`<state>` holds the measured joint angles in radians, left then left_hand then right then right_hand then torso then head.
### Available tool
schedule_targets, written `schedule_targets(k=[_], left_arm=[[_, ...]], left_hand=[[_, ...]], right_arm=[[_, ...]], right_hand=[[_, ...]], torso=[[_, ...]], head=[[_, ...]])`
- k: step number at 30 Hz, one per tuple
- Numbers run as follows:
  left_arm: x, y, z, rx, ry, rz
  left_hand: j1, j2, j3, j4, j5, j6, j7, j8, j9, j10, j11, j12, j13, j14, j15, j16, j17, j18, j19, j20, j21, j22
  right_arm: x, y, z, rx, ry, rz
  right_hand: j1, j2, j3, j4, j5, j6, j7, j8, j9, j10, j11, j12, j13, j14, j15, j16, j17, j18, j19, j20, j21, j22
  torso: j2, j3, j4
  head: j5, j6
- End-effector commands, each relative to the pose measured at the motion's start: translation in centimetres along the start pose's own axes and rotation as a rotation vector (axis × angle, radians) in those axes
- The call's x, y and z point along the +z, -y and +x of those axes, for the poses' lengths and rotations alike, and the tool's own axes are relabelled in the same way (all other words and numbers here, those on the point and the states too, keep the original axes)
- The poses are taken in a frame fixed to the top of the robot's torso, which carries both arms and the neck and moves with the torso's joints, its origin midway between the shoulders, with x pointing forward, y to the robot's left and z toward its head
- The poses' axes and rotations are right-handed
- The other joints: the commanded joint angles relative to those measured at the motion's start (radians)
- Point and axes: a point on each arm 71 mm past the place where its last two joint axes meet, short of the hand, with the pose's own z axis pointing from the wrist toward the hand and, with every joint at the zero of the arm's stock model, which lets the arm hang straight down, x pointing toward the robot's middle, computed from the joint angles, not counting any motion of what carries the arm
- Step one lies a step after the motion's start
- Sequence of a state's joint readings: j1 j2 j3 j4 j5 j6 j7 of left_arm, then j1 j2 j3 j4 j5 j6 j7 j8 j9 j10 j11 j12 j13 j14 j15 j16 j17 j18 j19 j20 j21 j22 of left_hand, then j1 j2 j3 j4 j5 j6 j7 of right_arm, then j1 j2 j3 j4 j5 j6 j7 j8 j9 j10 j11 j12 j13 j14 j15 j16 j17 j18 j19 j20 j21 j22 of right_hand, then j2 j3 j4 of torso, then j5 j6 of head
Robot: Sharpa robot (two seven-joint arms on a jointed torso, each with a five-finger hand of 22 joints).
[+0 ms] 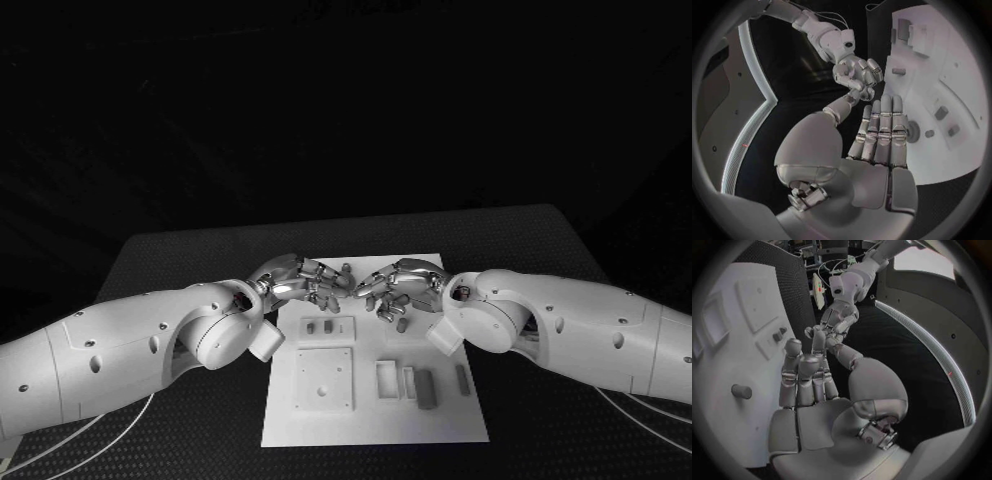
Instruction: Assemble the parts on the task board
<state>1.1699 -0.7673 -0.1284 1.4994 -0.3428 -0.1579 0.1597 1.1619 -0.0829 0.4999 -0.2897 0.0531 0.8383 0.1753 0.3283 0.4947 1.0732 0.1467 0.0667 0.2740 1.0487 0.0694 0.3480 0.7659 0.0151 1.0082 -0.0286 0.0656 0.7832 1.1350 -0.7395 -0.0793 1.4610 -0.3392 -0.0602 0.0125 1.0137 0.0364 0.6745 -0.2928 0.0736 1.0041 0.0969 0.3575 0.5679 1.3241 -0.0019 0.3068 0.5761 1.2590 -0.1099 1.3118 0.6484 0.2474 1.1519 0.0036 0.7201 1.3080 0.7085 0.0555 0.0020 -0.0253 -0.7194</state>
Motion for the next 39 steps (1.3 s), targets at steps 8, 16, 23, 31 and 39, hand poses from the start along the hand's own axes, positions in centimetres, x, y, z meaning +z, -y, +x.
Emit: schedule_targets(k=[8,16,23,31,39], left_arm=[[0.14,0.3,0.57,0.005,-0.027,0.021],[0.22,0.4,0.72,0.008,-0.03,0.03],[0.25,0.44,0.71,0.008,-0.027,0.034],[0.3,0.47,0.78,0.007,-0.025,0.035],[0.34,0.46,0.83,0.007,-0.023,0.031]], left_hand=[[-0.002,-0.005,-0.009,-0.001,-0.002,0.01,0.003,-0.008,-0.006,0.013,0.005,0.002,-0.015,0.009,0.002,-0.008,0.0,0.004,0.01,0.003,0.002,-0.01],[0.002,-0.001,-0.013,-0.001,-0.002,0.028,-0.003,-0.006,-0.009,0.051,-0.008,0.011,-0.023,0.014,-0.001,-0.013,0.002,0.004,0.014,0.002,0.002,-0.021],[0.002,0.006,-0.016,0.0,-0.002,0.045,-0.009,-0.003,-0.011,0.076,-0.017,0.014,-0.029,0.02,-0.004,-0.017,0.004,0.002,0.018,0.0,0.003,-0.029],[0.008,0.017,-0.014,-0.001,-0.002,0.072,-0.019,0.004,-0.013,0.114,-0.031,0.021,-0.033,0.029,-0.008,-0.019,0.008,0.001,0.026,-0.004,0.004,-0.038],[0.027,0.026,0.001,-0.001,-0.002,0.107,-0.033,0.014,-0.013,0.157,-0.048,0.028,-0.032,0.056,-0.019,-0.011,0.018,0.002,0.052,-0.014,0.013,-0.041]], right_arm=[[0.08,-0.31,0.33,0.008,-0.02,-0.03],[0.16,-0.35,0.38,0.009,-0.021,-0.031],[0.23,-0.36,0.48,0.012,-0.026,-0.029],[0.26,-0.4,0.57,0.013,-0.027,-0.03],[0.27,-0.45,0.72,0.012,-0.034,-0.032]], right_hand=[[0.006,0.007,-0.002,-0.001,0.003,0.007,0.002,0.006,0.074,-0.002,-0.004,0.001,0.002,-0.001,-0.006,-0.005,0.001,0.014,0.002,-0.001,0.003,0.018],[0.006,0.008,-0.002,-0.001,0.003,0.007,0.002,0.006,0.075,-0.002,-0.004,0.001,0.003,-0.001,-0.006,-0.005,0.001,0.014,0.002,-0.001,0.003,0.018],[0.006,0.008,-0.002,-0.001,0.003,0.007,0.002,0.006,0.075,-0.002,-0.004,0.001,0.004,-0.001,-0.006,-0.005,0.001,0.014,0.002,-0.001,0.003,0.018],[0.006,0.008,-0.003,-0.001,0.003,0.007,0.002,0.006,0.076,-0.002,-0.004,0.0,0.004,-0.001,-0.006,-0.005,0.001,0.014,0.001,-0.001,0.003,0.018],[0.006,0.008,-0.003,-0.001,0.003,0.006,0.002,0.006,0.077,-0.002,-0.004,0.0,0.005,-0.001,-0.006,-0.006,0.001,0.014,0.001,0.0,0.003,0.018]], torso=[[0.0,-0.0005,0.0001],[0.0,-0.0013,0.0004],[0.0,-0.001,0.0004],[0.0,-0.0008,0.0006],[0.0,-0.0006,0.0001]], head=[[0.0,0.0],[-0.001,-0.001],[-0.001,-0.002],[-0.001,-0.003],[0.0,-0.004]])
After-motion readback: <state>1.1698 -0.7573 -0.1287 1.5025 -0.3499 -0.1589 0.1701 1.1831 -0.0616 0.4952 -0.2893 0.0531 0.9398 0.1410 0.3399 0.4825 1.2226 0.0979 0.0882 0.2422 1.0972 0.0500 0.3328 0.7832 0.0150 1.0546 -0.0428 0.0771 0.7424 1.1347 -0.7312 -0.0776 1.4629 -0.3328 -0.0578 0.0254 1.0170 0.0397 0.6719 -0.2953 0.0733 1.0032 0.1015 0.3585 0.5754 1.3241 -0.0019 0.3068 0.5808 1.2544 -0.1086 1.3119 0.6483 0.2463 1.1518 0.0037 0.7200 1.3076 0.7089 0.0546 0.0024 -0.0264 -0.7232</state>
